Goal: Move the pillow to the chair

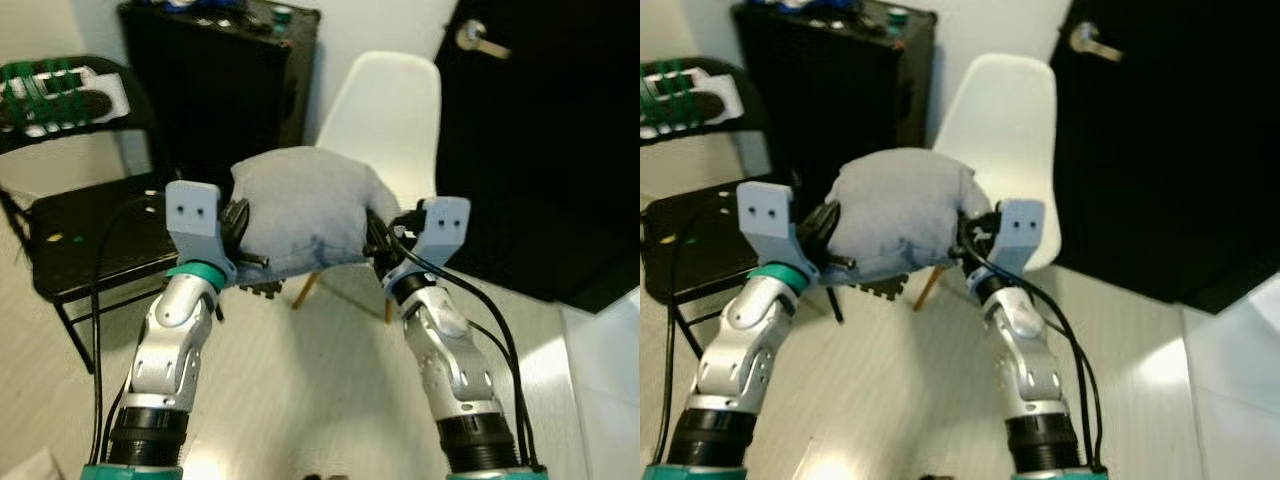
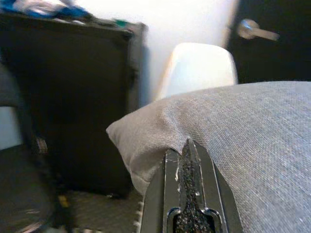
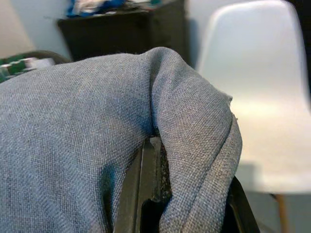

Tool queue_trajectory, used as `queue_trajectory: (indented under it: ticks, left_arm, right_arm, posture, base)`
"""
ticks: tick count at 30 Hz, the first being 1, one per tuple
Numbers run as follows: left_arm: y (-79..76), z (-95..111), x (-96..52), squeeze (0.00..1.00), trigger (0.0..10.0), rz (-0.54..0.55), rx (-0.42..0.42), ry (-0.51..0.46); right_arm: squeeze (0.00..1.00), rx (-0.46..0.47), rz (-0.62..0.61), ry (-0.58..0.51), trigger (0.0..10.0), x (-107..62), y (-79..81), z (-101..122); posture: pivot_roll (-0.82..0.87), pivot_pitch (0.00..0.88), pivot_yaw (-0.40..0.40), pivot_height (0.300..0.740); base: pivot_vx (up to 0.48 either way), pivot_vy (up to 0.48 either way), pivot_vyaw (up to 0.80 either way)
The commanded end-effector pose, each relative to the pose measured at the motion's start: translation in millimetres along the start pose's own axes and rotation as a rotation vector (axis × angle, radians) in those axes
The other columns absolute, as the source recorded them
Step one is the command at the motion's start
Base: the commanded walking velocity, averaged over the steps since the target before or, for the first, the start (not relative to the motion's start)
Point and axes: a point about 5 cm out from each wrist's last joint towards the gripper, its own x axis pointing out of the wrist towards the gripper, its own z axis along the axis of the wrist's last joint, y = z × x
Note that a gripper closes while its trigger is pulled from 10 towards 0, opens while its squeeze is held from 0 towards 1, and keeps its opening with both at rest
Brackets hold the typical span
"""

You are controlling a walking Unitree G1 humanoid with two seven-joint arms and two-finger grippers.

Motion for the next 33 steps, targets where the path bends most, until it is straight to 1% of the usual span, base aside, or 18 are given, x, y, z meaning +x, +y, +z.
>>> queue_trajectory:
  ticks: [1,14,18,22,33]
  left_arm:
    - [-10.9,9,2.3,0.00,10.0,-0.051,-0.007,-0.046]
    - [-17.8,11,2.9,0.00,10.0,-0.096,-0.015,-0.061]
    - [-19.0,11,2.2,0.00,10.0,-0.104,-0.025,-0.067]
    - [-21.7,13,-0.9,0.00,10.0,-0.124,-0.053,-0.083]
    - [-26.3,13,-2.4,0.00,10.0,-0.144,-0.067,-0.090]
  right_arm:
    - [0.00,-0.021,0.000,-0.036,10.0,1.3,0.0,9]
    - [0.00,-0.024,-0.012,-0.036,10.0,-1.1,-2.4,9]
    - [0.00,-0.018,-0.015,-0.034,10.0,-1.1,-2.8,8]
    - [0.00,-0.015,-0.023,-0.030,10.0,-0.6,-4.1,7]
    - [0.00,-0.029,-0.030,-0.019,10.0,-2.2,-5.7,5]
  posture:
    - [0.08,0.000,-0.022,0.740]
    - [0.07,0.000,-0.020,0.740]
    - [0.07,0.000,-0.026,0.740]
    - [0.07,0.000,-0.031,0.740]
    - [0.07,0.000,-0.033,0.740]
  base:
    - [0.000,0.000,-0.80]
    - [0.000,0.000,-0.80]
    - [0.000,0.000,-0.46]
    - [0.000,0.000,0.00]
    - [0.335,0.000,0.00]
